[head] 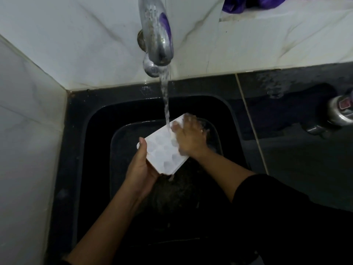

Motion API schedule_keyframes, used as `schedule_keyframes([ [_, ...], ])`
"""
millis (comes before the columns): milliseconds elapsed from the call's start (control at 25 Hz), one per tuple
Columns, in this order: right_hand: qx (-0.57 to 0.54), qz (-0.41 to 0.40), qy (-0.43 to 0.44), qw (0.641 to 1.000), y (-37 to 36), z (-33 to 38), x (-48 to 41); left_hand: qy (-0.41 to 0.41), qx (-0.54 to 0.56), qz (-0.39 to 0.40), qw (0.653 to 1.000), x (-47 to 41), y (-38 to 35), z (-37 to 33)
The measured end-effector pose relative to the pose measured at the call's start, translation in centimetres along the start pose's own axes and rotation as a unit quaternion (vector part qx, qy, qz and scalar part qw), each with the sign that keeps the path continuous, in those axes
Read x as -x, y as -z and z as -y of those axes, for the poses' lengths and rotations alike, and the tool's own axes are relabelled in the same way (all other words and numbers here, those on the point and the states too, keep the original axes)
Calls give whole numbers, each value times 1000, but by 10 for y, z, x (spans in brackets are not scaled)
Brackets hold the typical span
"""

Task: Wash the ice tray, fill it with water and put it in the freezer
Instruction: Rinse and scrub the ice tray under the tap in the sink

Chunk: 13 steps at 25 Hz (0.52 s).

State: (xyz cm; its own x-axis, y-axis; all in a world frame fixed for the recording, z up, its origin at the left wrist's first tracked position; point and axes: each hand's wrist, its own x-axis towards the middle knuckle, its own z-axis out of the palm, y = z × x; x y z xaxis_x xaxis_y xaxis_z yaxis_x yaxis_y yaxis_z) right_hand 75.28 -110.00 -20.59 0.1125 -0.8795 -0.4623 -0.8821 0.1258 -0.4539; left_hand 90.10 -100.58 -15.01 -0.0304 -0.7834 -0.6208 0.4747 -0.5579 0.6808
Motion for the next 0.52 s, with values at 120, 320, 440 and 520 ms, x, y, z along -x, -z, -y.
schedule_keyframes([
  [120,-130,-14,-22,991,32,-16,-8,4,9,-26,1000,7,16,-16],
  [320,-437,20,-38,899,50,-18,19,25,-65,-210,975,-29,58,-19],
  [440,-533,36,-68,843,43,-10,39,-22,-227,-257,939,-58,61,1],
  [520,-561,31,-74,824,40,3,51,-32,-307,-218,926,-69,43,14],
])
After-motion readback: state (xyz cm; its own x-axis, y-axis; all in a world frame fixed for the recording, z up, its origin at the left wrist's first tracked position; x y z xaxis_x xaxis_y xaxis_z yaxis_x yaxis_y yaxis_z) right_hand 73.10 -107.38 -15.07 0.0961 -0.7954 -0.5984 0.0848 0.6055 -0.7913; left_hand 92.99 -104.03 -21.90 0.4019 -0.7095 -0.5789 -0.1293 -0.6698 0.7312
